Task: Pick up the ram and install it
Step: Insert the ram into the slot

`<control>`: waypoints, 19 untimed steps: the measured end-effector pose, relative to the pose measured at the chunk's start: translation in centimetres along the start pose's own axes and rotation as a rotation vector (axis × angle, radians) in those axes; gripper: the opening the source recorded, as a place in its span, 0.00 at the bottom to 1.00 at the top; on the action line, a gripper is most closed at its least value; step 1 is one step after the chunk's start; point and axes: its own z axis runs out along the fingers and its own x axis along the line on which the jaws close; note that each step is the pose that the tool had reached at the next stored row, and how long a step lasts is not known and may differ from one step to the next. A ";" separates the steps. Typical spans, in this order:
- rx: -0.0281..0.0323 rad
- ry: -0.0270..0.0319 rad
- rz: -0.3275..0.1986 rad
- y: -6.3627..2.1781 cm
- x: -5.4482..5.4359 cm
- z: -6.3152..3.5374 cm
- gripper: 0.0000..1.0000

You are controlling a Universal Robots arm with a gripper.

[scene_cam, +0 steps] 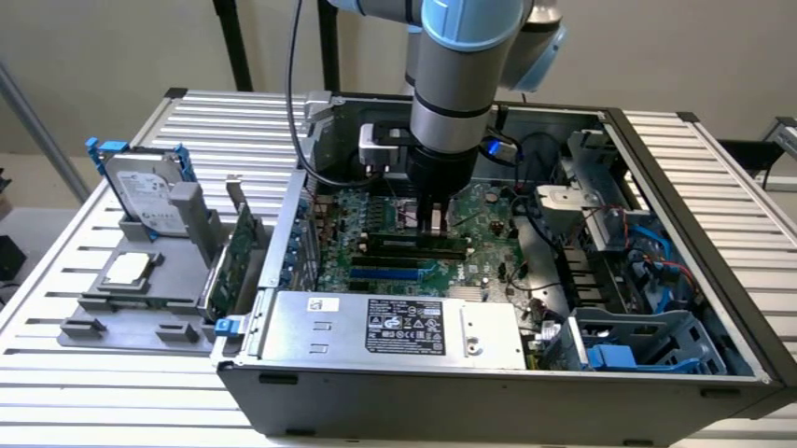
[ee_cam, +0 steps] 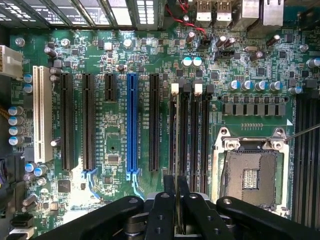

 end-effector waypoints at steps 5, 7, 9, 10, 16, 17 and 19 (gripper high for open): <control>0.0000 0.0043 0.000 -0.01 0.0 0.01 0.13; 0.0001 0.0043 0.000 -0.01 0.0 0.05 0.13; 0.0001 0.0041 0.000 -0.01 0.0 0.10 0.13; 0.0001 0.0041 0.000 -0.01 0.0 0.13 0.13; 0.0001 0.0043 0.000 -0.02 0.0 0.29 0.13; 0.0001 0.0043 0.000 -0.02 0.0 0.32 0.13; 0.0001 0.0043 0.000 -0.02 0.0 0.36 0.13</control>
